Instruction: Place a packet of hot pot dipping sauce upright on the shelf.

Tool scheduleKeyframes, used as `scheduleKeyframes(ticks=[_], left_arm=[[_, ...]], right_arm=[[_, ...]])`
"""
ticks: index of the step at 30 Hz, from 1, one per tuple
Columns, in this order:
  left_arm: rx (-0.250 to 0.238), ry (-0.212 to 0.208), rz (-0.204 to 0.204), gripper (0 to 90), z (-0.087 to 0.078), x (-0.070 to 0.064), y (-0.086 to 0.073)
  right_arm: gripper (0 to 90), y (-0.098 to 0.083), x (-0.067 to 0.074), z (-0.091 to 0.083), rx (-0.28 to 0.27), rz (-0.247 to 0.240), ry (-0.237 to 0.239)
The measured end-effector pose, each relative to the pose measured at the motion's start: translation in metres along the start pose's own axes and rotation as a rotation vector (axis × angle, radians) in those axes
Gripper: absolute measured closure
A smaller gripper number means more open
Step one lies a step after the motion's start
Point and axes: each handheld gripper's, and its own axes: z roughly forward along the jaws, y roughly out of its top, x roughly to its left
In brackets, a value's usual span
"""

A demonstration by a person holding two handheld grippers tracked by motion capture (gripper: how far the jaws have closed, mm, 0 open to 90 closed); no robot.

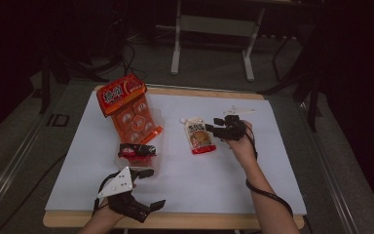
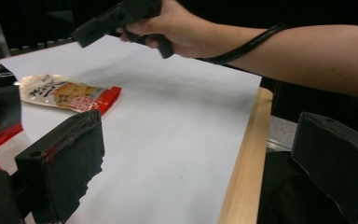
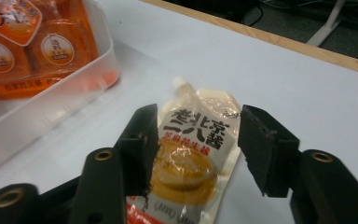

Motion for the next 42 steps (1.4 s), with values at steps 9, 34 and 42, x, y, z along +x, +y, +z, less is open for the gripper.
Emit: scheduleKeyframes(ticks=[9, 34, 42], left_arm=[[0.005, 0.011, -0.007, 2.9, -0.005, -0.001, -0.003], [-0.009, 0.116, -0.048, 2.9, -0.036, -0.009, -0.016], [-0.01, 0.15, -0.066, 2.9, -0.045, -0.009, -0.02]], right_arm=[[51.0, 0.0, -0.006, 0.029, 0.041, -0.025, -0.02], [49.8, -0.002, -0.028, 0.084, 0.155, -0.101, -0.08], [49.9, -0.003, -0.034, 0.092, 0.165, -0.09, -0.079]])
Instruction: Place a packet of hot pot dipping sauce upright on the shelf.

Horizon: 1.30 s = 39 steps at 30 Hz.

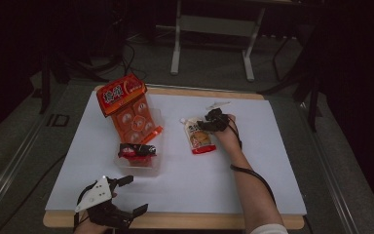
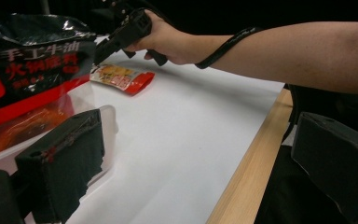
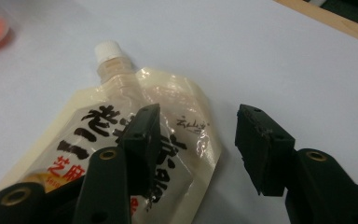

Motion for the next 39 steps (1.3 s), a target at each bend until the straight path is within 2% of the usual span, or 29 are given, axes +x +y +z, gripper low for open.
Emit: scheduleKeyframes(ticks=[4, 9, 13, 15, 16, 17, 20, 24, 30, 39], left_arm=[[0.001, 0.014, -0.008, 2.9, -0.003, 0.0, -0.002], [0.0, 0.028, -0.014, 2.9, -0.007, 0.001, -0.003], [-0.004, 0.031, -0.019, 2.9, -0.009, 0.001, -0.004], [-0.004, 0.03, -0.02, 2.9, -0.008, 0.0, -0.004], [-0.002, 0.03, -0.018, 2.9, -0.008, 0.0, -0.004], [0.0, 0.031, -0.017, 2.9, -0.008, 0.0, -0.004], [0.001, 0.025, -0.015, 2.9, -0.007, 0.0, -0.004], [0.003, 0.023, -0.013, 2.9, -0.007, -0.002, -0.004], [-0.004, 0.024, -0.014, 2.9, -0.008, -0.001, -0.003], [-0.001, 0.0, -0.005, 2.9, -0.002, -0.002, 0.0]], right_arm=[[50.1, 0.001, -0.001, 0.004, 0.011, -0.003, -0.001], [56.9, 0.004, 0.0, 0.007, 0.023, -0.005, 0.018], [61.5, 0.004, 0.001, 0.009, 0.039, 0.044, 0.037], [67.0, 0.004, 0.002, 0.009, 0.045, 0.035, 0.024], [75.9, 0.005, 0.006, 0.008, 0.061, 0.02, 0.003], [75.9, 0.005, 0.006, 0.008, 0.061, 0.02, 0.003], [86.8, 0.007, 0.01, 0.007, 0.079, 0.02, 0.001], [88.7, 0.008, 0.012, 0.006, 0.094, 0.042, -0.006], [89.2, 0.01, 0.015, 0.001, 0.088, 0.047, -0.023], [89.7, 0.009, 0.014, -0.022, 0.052, 0.054, -0.018]])
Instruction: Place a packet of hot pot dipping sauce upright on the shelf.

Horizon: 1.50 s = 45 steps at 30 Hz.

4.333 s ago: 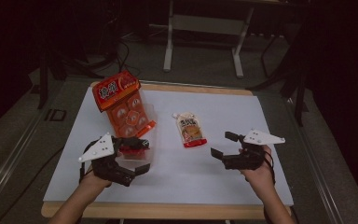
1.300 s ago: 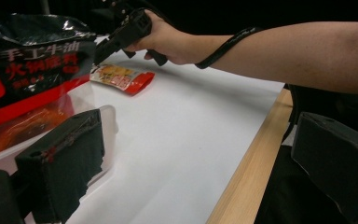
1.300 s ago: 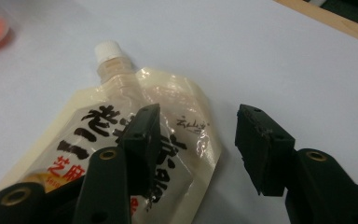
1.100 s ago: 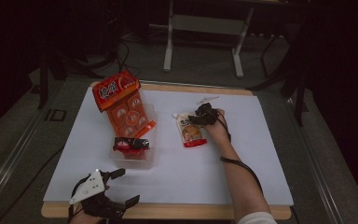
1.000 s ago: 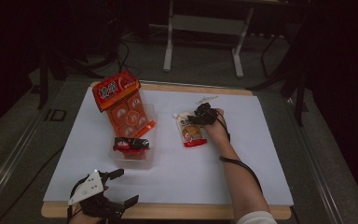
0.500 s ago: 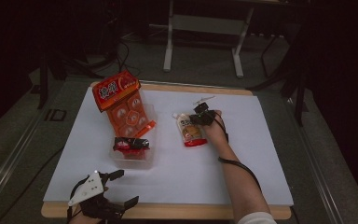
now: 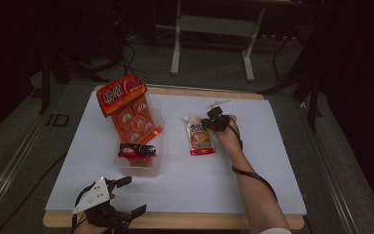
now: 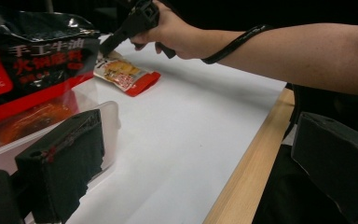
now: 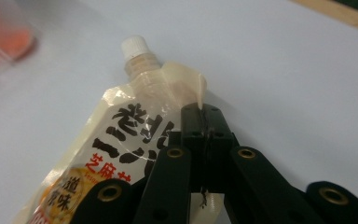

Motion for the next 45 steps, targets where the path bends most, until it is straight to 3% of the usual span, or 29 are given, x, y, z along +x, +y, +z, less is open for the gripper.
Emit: scheduleKeyframes(ticks=[2, 4, 6, 16, 20, 24, 32, 37, 45], left_arm=[[-0.003, -0.005, 0.006, 2.9, 0.002, 0.0, 0.001], [-0.039, -0.002, 0.044, 3.8, 0.003, -0.001, 0.001], [-0.029, -0.017, 0.057, 4.5, 0.005, -0.001, 0.002], [-0.019, -0.075, 0.039, 5.1, 0.021, -0.001, 0.005], [-0.012, -0.076, 0.027, 5.2, 0.023, -0.001, 0.01], [0.001, -0.104, 0.028, 5.1, 0.025, -0.003, 0.017], [0.024, -0.133, 0.074, 5.2, 0.035, -0.008, 0.027], [0.02, -0.146, 0.068, 5.7, 0.039, -0.007, 0.033], [0.007, -0.201, 0.06, 5.8, 0.047, -0.005, 0.043]], right_arm=[[89.8, 0.0, -0.001, -0.009, -0.016, 0.005, 0.006], [89.9, 0.0, -0.001, -0.018, -0.038, 0.006, 0.014], [89.9, -0.001, -0.001, -0.028, -0.056, 0.011, 0.019], [89.9, -0.009, 0.002, -0.064, -0.136, 0.037, 0.057], [90.0, -0.01, 0.006, -0.077, -0.16, 0.025, 0.067], [89.9, -0.011, 0.013, -0.092, -0.194, 0.009, 0.089], [90.0, -0.016, 0.033, -0.118, -0.244, -0.049, 0.122], [89.9, -0.02, 0.043, -0.132, -0.264, -0.078, 0.134], [89.9, -0.027, 0.047, -0.158, -0.295, -0.078, 0.13]])
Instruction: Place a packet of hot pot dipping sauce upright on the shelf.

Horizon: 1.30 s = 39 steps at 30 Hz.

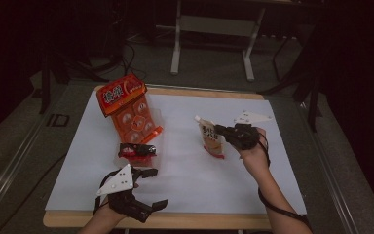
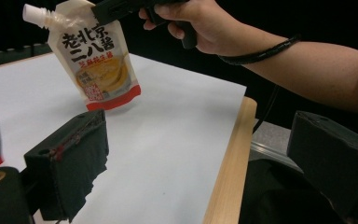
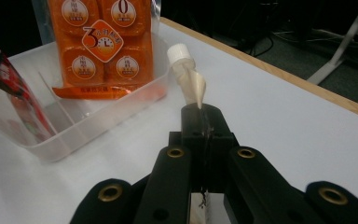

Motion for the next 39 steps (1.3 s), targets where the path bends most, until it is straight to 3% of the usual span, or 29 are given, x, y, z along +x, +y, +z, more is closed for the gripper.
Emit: scheduleKeyframes(ticks=[6, 9, 10, 21, 31, 39], left_arm=[[0.0, -0.013, -0.005, 5.7, 0.009, 0.005, 0.01], [-0.003, -0.013, -0.013, 5.7, 0.013, 0.005, 0.013], [0.004, -0.017, -0.021, 5.7, 0.018, 0.005, 0.017], [0.009, -0.011, -0.018, 6.1, 0.032, 0.009, 0.036], [0.004, -0.026, -0.017, 6.8, 0.046, 0.014, 0.053], [-0.005, -0.031, -0.002, 8.4, 0.054, 0.015, 0.061]], right_arm=[[89.9, 0.002, 0.01, -0.027, -0.036, 0.006, 0.006], [89.9, 0.003, 0.012, -0.031, -0.04, 0.0, 0.006], [89.9, 0.006, 0.018, -0.042, -0.061, -0.01, 0.015], [89.9, 0.012, 0.043, -0.084, -0.138, -0.046, 0.066], [89.9, 0.011, 0.065, -0.104, -0.185, -0.07, 0.132], [89.8, 0.013, 0.079, -0.11, -0.206, -0.084, 0.178]])
